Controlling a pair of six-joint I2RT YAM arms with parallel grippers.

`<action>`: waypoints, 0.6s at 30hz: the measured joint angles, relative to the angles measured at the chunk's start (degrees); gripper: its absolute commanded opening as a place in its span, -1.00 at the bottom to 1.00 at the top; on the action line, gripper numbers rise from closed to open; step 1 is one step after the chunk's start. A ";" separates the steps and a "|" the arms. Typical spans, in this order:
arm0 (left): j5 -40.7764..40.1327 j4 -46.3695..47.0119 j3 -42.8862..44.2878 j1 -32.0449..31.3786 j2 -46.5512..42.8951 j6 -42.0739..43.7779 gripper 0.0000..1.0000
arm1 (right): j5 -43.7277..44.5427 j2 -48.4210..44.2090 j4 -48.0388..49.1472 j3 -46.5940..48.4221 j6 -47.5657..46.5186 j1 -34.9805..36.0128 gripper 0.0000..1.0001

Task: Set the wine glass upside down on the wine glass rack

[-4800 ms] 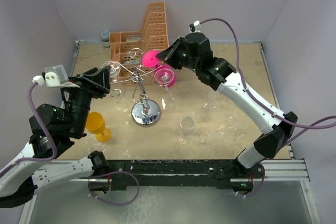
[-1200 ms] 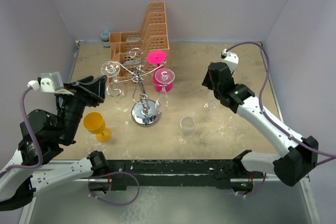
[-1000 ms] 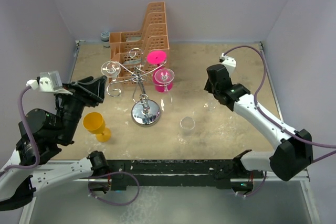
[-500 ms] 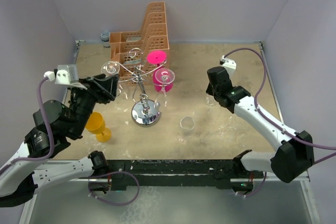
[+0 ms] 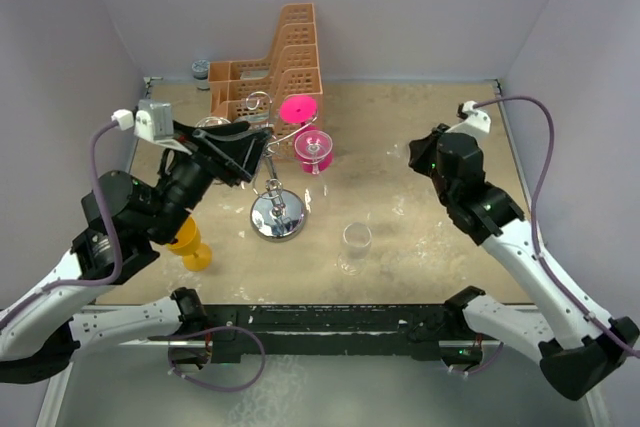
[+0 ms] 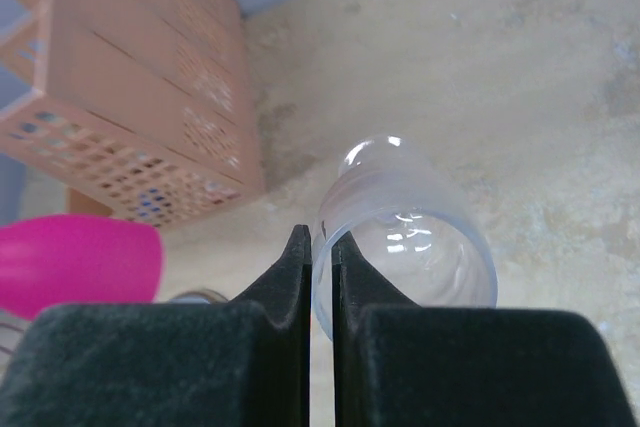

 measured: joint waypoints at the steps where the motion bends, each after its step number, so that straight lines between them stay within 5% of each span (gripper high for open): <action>1: 1.25 1.49 0.15 -0.02 1.11 -1.09 0.10 | -0.11 -1.20 0.87 0.00 0.15 0.00 -1.00; 11: 9.29 12.87 2.05 -0.02 15.85 -13.86 -0.02 | -4.20 -15.47 14.71 -4.57 2.38 -0.02 -1.00; 18: 6.16 17.29 2.01 -0.02 22.10 -27.26 -0.02 | -8.28 -25.53 26.32 -10.34 4.81 -0.02 -1.00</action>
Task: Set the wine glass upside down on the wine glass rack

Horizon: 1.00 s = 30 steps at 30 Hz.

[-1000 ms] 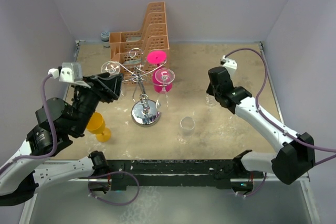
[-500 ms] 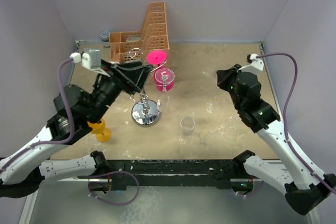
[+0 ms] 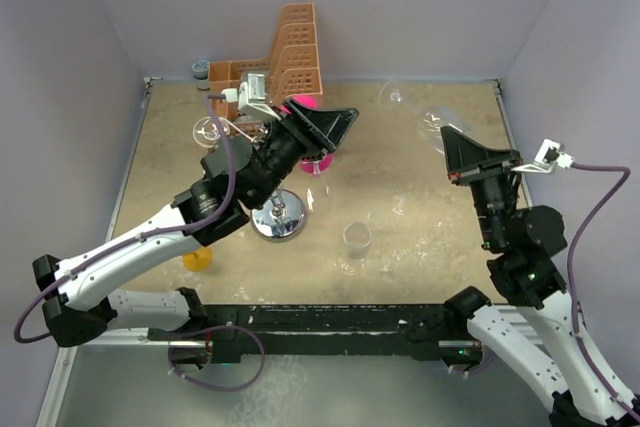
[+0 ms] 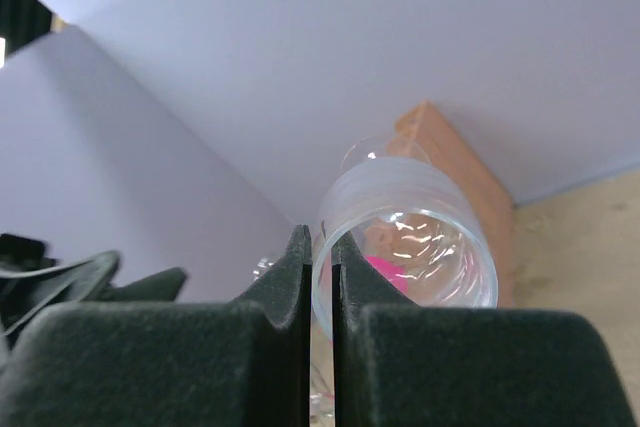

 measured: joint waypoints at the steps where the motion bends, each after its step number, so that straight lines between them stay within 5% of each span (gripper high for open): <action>1: -0.31 0.70 0.00 0.02 0.59 -1.27 -0.02 | -0.79 -0.96 1.64 -0.61 0.28 0.00 -1.00; 18: 0.31 11.45 5.38 0.00 15.91 -15.52 -0.10 | -12.76 -2.75 19.19 -4.76 4.33 0.02 -1.00; 30: -1.79 17.62 6.01 0.02 16.96 -21.05 -0.59 | -18.64 -1.77 23.23 -6.01 5.86 0.02 -1.00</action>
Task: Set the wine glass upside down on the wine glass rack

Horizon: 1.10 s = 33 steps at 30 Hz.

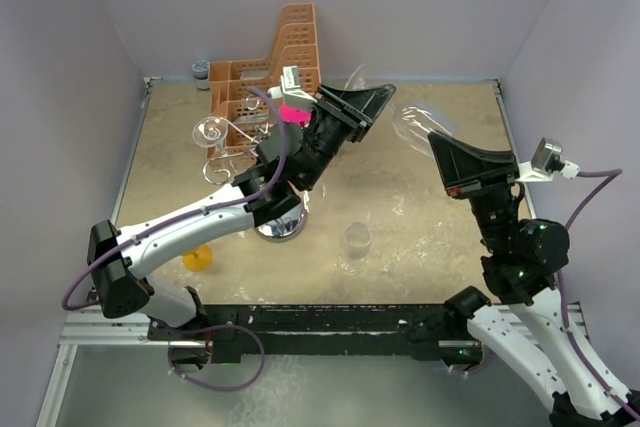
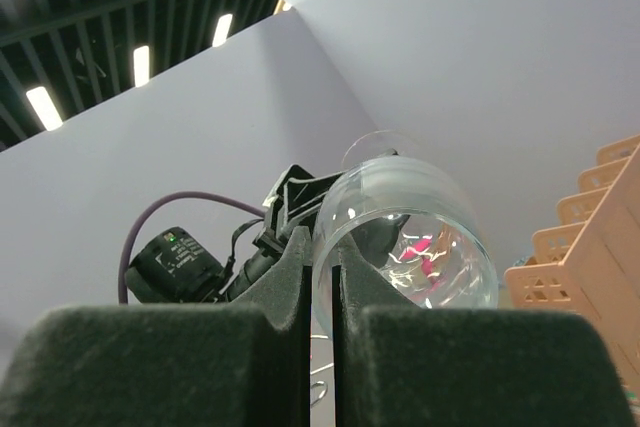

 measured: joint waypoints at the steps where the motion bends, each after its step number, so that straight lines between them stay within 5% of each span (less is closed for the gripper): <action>1: -0.02 0.17 0.00 -0.02 0.02 -0.35 -0.68 | -0.20 0.17 0.28 -0.02 0.02 0.00 -1.00; 4: 0.04 0.85 0.00 0.00 0.09 -1.03 -0.95 | -1.20 0.35 1.25 -0.02 0.22 -0.02 -1.00; 11: 0.24 4.28 0.00 0.00 0.07 0.83 -1.00 | -1.40 0.59 -0.33 0.20 0.24 0.00 -0.06; 17: 0.02 2.54 0.00 0.00 -0.66 8.24 -1.00 | -0.42 1.22 -9.09 2.97 -0.63 0.00 0.40; 33: 10.69 -14.78 0.00 0.09 -16.33 28.15 -1.00 | 0.15 -0.13 -31.43 13.33 -5.95 -0.02 0.47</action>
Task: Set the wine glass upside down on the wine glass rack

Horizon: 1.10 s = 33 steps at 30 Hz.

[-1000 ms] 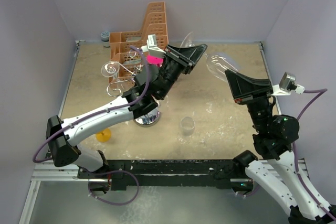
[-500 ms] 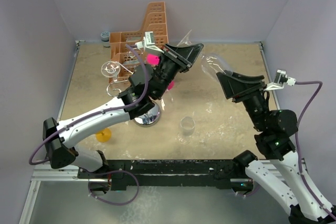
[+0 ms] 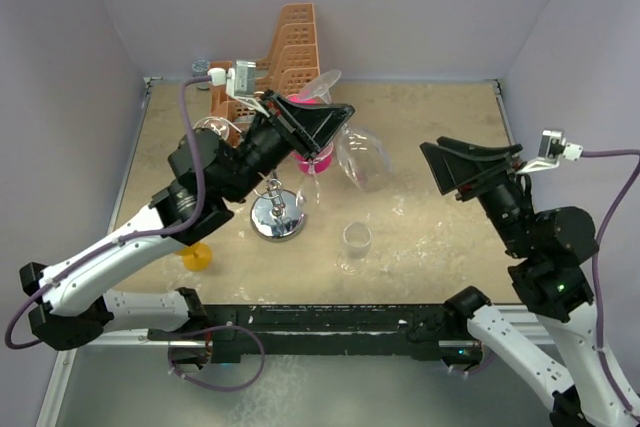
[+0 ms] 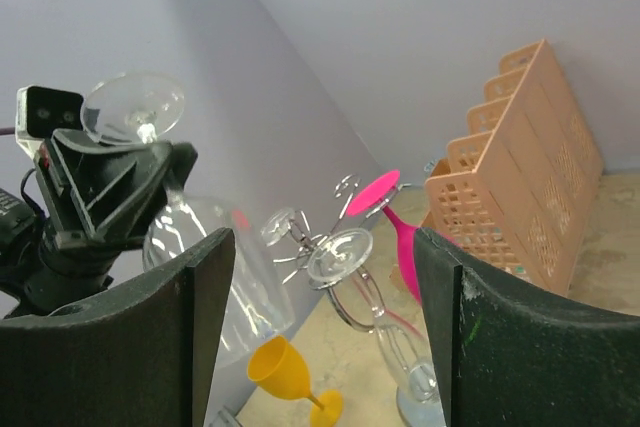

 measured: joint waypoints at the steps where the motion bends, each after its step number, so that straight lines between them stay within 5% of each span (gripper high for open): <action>1: 1.75 -1.29 0.00 0.00 -1.01 1.16 -1.00 | -0.33 0.72 -0.94 1.73 -0.81 0.02 0.47; 11: 13.51 -10.67 -5.68 0.00 -12.63 14.16 -1.00 | -8.11 14.29 -3.08 14.29 -3.89 0.02 0.47; 25: 15.56 -21.64 -15.08 0.00 -18.67 24.48 -1.00 | -30.23 22.67 9.53 7.04 2.95 0.02 0.44; 33: 18.10 -24.20 -17.25 0.00 -18.82 26.05 -1.00 | -31.47 24.94 15.76 5.68 8.09 5.75 0.40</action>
